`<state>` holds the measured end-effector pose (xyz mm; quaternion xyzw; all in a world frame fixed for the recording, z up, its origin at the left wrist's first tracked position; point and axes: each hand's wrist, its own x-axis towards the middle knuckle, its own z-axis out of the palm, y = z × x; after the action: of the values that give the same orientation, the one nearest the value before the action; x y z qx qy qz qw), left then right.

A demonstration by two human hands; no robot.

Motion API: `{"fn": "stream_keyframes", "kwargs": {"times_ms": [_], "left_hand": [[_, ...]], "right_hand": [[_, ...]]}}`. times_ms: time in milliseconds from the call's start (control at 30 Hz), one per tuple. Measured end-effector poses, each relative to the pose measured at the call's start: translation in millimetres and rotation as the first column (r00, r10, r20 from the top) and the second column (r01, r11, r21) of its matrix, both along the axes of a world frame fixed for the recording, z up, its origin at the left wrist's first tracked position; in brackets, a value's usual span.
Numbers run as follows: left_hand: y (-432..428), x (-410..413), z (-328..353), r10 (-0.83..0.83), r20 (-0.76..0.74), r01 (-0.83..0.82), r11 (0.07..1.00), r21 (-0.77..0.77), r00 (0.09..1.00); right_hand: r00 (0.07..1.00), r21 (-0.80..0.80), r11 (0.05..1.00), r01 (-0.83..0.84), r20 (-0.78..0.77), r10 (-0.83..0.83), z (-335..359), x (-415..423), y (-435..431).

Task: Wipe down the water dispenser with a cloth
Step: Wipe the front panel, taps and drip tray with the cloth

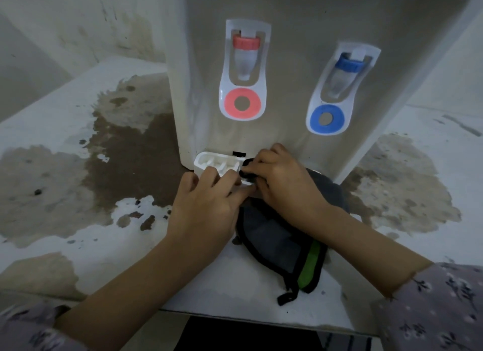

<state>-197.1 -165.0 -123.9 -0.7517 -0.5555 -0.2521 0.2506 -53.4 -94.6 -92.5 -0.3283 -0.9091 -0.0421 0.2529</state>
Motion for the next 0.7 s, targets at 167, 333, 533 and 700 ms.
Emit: {"fn": "stream_keyframes", "kwargs": {"times_ms": [167,333,533,700], "left_hand": [[-1.1,-1.3,2.9,-0.018,0.016,0.019,1.000,-0.020,1.000],[-0.8,-2.3,3.7,-0.040,0.002,0.040,0.998,-0.057,0.999],[1.5,0.1,6.7,-0.023,-0.004,0.022,0.998,-0.052,1.000],[3.3,1.3,3.8,-0.043,-0.026,0.042,0.999,-0.034,0.999]], "right_hand": [[0.998,-0.380,0.924,-0.038,-0.063,0.015,22.1,15.8,-1.9],[0.904,-0.341,0.913,0.225,-0.277,-0.326,38.2,42.7,-1.8],[0.979,0.080,0.977,0.196,-0.068,-0.190,21.2,45.5,-0.8],[0.985,0.096,0.995,0.024,0.168,-0.041,11.6,37.0,9.3]]}}
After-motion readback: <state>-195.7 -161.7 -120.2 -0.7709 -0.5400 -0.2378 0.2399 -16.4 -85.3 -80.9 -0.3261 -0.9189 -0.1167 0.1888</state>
